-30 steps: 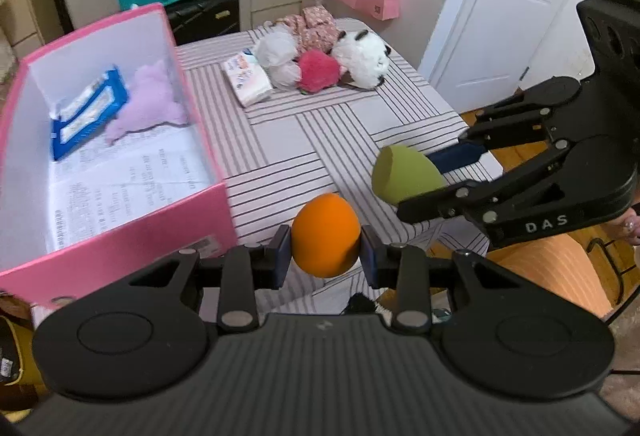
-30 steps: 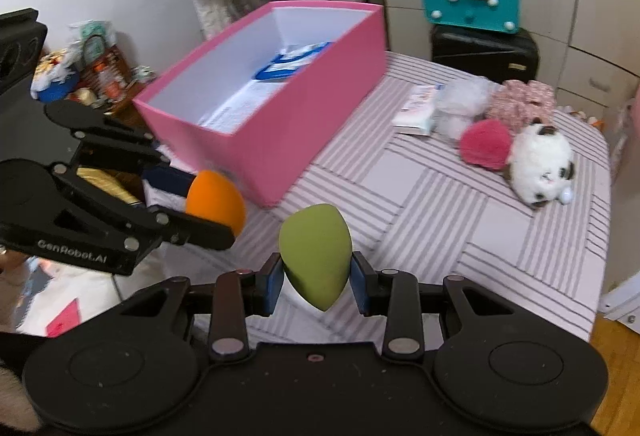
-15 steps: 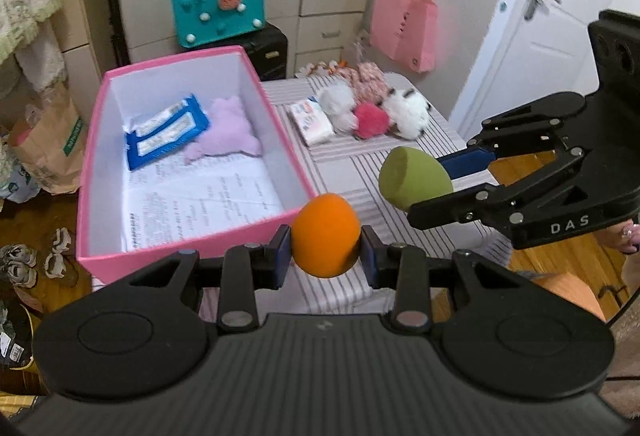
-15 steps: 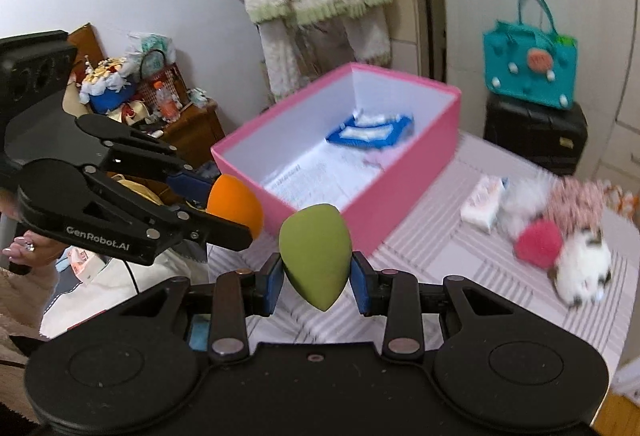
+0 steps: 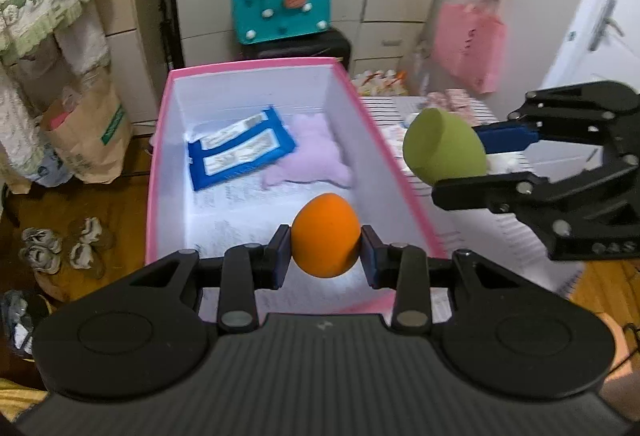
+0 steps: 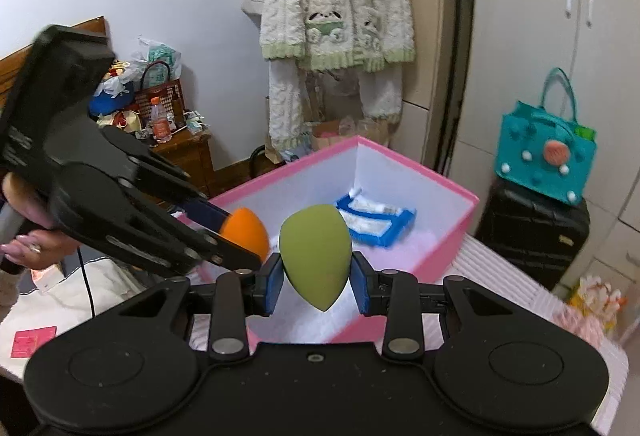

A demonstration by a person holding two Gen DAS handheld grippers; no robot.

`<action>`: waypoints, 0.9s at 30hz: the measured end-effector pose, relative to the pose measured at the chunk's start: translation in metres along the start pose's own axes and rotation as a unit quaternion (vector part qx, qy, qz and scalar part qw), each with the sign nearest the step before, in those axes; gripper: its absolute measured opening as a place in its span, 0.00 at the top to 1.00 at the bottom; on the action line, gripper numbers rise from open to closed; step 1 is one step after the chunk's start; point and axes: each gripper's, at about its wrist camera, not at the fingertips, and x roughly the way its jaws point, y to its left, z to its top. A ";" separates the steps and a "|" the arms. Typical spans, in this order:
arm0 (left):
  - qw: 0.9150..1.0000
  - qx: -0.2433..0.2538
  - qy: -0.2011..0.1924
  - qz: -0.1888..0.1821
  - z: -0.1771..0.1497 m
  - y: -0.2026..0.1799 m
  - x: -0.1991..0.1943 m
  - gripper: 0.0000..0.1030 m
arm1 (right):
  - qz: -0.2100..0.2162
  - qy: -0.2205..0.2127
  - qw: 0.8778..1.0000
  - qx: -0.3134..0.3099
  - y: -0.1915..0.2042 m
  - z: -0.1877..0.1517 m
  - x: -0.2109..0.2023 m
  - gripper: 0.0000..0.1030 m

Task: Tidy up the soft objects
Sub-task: 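Lift both sponges and carry them over the pink box, then open the left tool over the box while the right tool releases the green sponge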

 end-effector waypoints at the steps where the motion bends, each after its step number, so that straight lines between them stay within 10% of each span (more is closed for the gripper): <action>1: 1.000 0.001 0.003 0.005 0.004 0.004 0.007 0.66 | 0.006 0.001 1.000 -0.002 -0.001 0.003 0.007 0.61; 27: 0.990 0.092 0.058 0.092 0.051 0.046 0.108 0.64 | 0.012 0.140 0.981 -0.134 -0.021 0.025 0.160 0.61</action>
